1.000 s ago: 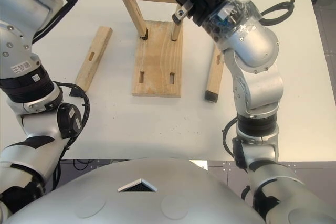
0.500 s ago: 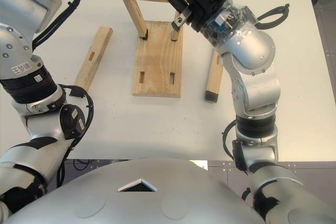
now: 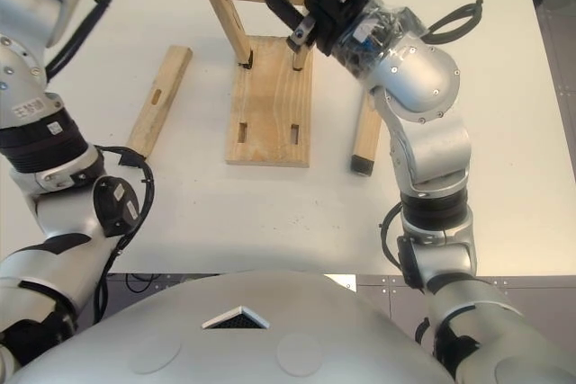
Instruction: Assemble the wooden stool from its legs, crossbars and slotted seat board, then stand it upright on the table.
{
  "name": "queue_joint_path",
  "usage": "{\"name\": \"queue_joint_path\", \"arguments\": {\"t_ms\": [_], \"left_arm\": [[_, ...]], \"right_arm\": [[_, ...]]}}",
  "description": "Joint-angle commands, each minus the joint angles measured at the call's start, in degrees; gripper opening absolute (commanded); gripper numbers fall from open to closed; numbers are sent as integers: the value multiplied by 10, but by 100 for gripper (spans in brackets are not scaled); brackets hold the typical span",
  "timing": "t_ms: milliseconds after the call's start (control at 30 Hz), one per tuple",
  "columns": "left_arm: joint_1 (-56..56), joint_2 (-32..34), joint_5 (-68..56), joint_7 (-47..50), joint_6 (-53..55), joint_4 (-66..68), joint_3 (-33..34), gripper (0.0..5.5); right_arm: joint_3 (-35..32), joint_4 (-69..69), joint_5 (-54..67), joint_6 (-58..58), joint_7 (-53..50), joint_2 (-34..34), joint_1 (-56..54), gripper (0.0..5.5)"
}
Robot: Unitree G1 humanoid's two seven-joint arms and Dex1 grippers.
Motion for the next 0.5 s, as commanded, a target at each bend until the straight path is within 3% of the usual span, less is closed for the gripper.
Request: {"name": "queue_joint_path", "arguments": {"t_ms": [33,100,200,333,500], "left_arm": [[14,111,-1,-34,49,24,49,37],[47,166,-5,-61,75,36,78,37],[114,202,28,-84,61,62,102,37],[226,161,106,-90,-37,83,100,37],[314,103,136,-106,-100,95,96,37]], "right_arm": [[3,10,-5,36,14,-30,12,271],[-41,4,34,58,6,-16,9,253],[-161,24,119,89,-44,19,-21,202],[-308,84,220,99,-121,35,-87,125],[-349,142,224,67,-157,26,-103,33]]}}
